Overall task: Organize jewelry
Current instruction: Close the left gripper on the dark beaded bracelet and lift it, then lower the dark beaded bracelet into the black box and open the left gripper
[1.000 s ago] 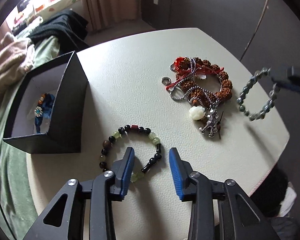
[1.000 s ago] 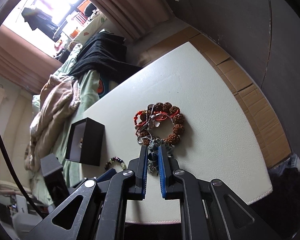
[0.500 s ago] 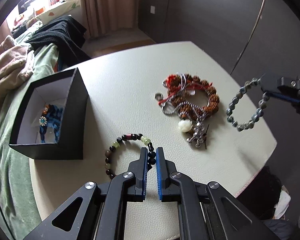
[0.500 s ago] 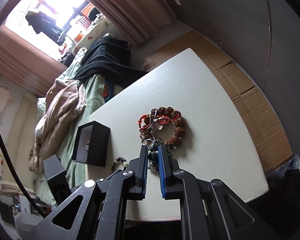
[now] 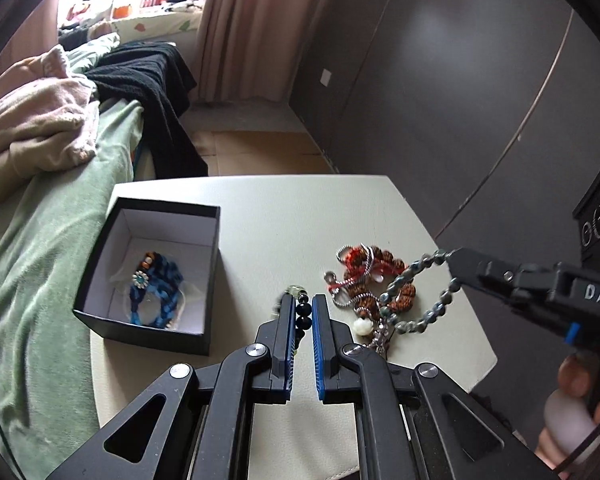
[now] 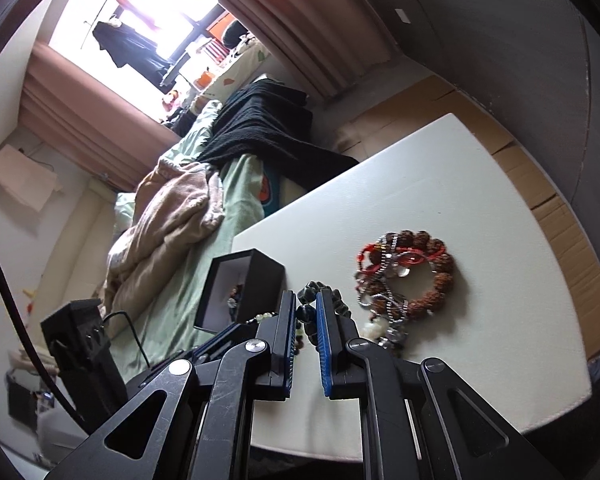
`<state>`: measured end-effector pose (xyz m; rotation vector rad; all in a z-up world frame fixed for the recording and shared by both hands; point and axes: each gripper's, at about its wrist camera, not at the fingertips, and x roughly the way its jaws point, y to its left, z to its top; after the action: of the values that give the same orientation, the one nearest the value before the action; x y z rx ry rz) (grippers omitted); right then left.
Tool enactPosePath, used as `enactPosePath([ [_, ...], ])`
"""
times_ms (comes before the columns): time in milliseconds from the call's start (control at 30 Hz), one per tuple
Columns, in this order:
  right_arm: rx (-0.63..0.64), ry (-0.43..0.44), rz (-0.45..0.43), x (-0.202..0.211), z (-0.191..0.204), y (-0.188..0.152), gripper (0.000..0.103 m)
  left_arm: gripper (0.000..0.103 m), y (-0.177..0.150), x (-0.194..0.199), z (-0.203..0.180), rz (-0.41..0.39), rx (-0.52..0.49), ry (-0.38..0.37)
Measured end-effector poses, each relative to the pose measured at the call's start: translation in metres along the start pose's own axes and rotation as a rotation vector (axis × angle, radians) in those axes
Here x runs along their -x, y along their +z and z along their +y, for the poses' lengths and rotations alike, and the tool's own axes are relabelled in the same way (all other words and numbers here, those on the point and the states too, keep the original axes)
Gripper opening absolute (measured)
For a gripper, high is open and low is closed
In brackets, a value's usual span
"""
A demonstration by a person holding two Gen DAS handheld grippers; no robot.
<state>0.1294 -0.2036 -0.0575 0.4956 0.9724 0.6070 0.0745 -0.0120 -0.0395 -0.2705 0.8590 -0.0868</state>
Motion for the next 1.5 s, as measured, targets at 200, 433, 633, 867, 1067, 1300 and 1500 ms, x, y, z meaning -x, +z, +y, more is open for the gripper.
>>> enactPosePath([
  [200,0.019,0.054,0.000,-0.020,0.020,-0.002,0.012,0.008,0.011,0.022,0.023,-0.069,0.073,-0.026],
  [433,0.036,0.147,0.004,-0.044,0.047,0.000,0.012,0.008,0.021,0.040,0.055,-0.123,0.149,-0.024],
  [633,0.059,0.184,0.017,-0.065,0.067,0.002,0.012,0.008,0.027,0.047,0.081,-0.146,0.200,-0.004],
  [867,0.072,0.213,0.044,-0.094,0.088,0.005,0.012,0.008,0.032,0.045,0.101,-0.153,0.246,0.015],
  [1067,0.090,0.194,0.046,-0.118,0.101,0.004,0.012,0.008,0.036,0.036,0.108,-0.139,0.258,0.018],
  [1300,0.072,0.185,0.080,-0.119,0.090,0.007,0.038,0.008,0.038,0.019,0.101,-0.105,0.247,-0.030],
  [1500,-0.031,0.120,0.043,-0.093,0.050,0.018,0.039,0.008,0.041,0.010,0.094,-0.107,0.253,-0.040],
])
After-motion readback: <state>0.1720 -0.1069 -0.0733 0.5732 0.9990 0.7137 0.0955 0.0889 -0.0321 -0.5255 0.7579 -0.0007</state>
